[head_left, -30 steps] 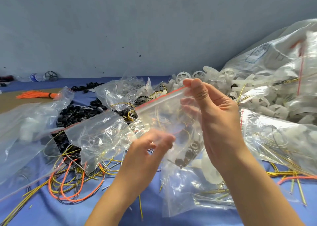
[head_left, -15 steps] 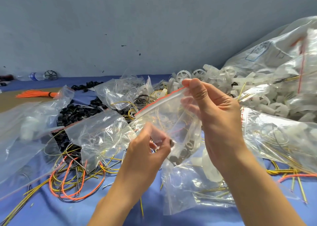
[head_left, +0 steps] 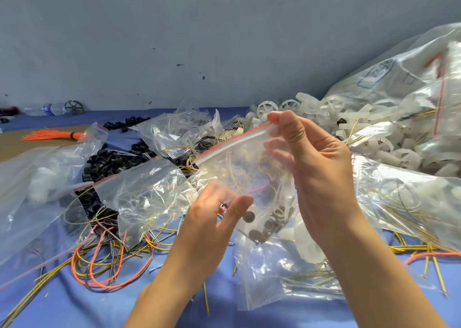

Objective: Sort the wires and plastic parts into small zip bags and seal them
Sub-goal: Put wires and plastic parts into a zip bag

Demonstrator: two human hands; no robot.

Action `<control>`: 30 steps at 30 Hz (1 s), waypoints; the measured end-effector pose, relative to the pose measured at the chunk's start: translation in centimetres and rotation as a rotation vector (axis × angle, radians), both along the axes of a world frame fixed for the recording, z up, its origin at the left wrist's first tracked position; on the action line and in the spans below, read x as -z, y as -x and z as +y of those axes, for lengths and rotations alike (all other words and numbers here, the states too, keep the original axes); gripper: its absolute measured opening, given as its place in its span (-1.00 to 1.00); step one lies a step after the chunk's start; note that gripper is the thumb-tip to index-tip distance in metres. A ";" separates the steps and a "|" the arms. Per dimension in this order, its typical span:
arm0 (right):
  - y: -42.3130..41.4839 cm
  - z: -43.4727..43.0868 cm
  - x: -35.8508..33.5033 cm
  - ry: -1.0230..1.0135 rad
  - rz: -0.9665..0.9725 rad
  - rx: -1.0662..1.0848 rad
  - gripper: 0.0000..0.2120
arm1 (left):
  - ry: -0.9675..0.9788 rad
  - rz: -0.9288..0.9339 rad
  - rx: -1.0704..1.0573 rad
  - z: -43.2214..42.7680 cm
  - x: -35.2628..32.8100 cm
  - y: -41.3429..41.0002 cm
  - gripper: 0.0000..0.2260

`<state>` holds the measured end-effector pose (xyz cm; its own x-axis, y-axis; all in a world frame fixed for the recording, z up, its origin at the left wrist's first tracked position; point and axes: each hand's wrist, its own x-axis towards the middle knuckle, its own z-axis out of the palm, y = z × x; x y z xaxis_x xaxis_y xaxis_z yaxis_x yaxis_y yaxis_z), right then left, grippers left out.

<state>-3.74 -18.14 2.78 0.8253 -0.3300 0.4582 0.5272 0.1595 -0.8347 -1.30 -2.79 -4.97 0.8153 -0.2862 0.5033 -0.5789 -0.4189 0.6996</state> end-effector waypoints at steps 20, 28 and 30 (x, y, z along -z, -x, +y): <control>-0.4 0.1 2.9 0.350 0.340 -0.476 -0.85 | 0.663 0.402 0.240 0.4 -1.9 -0.9 -0.66; -1.1 -0.6 3.8 0.071 0.377 -0.426 -0.85 | 0.602 0.548 0.262 0.9 -0.8 -0.8 -0.84; -1.1 -0.8 3.9 -0.005 0.408 -0.532 -0.85 | 0.620 0.461 0.257 1.5 -0.9 -1.2 -0.90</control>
